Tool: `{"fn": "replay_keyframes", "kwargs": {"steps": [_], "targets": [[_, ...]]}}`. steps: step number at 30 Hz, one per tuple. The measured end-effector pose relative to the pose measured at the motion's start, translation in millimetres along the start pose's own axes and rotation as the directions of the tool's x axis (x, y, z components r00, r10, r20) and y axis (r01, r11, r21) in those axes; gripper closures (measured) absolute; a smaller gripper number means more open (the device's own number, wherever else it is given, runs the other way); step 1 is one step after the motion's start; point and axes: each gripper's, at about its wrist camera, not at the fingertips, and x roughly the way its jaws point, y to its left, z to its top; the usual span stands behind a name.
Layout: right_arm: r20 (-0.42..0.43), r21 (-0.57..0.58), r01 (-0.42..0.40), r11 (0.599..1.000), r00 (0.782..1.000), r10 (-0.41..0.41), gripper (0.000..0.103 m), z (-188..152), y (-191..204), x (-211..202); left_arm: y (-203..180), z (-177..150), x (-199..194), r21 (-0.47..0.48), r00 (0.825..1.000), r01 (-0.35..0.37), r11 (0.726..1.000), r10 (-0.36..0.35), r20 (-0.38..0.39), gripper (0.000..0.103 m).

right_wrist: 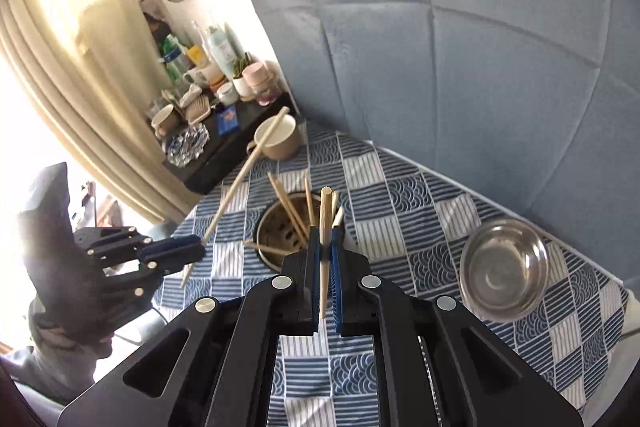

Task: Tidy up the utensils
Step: 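Lower the sticks into the holder and open both tools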

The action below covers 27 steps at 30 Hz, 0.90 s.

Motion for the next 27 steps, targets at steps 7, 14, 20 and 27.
{"fn": "replay_keyframes", "kwargs": {"steps": [7, 14, 20, 27], "targets": [[0.017, -0.013, 0.033, 0.999, 0.999, -0.033, 0.098, 28, 9, 8, 20, 23, 25, 0.003, 0.999, 0.031, 1.0, -0.031, 0.006, 0.098], [0.002, -0.058, 0.05, 0.997, 0.999, -0.05, 0.098, 50, 20, 23, 32, 33, 52, 0.013, 0.995, 0.101, 0.995, -0.102, 0.025, 0.098], [-0.049, -0.067, 0.042, 0.997, 0.998, -0.046, 0.098, 56, 23, 51, 38, 25, 72, 0.011, 0.978, 0.188, 0.982, -0.188, 0.087, 0.098], [-0.131, -0.065, 0.039, 0.997, 0.99, -0.047, 0.098, 43, 22, 83, 48, -7, 92, -0.028, 0.944, 0.248, 0.968, -0.235, 0.231, 0.098]]}}
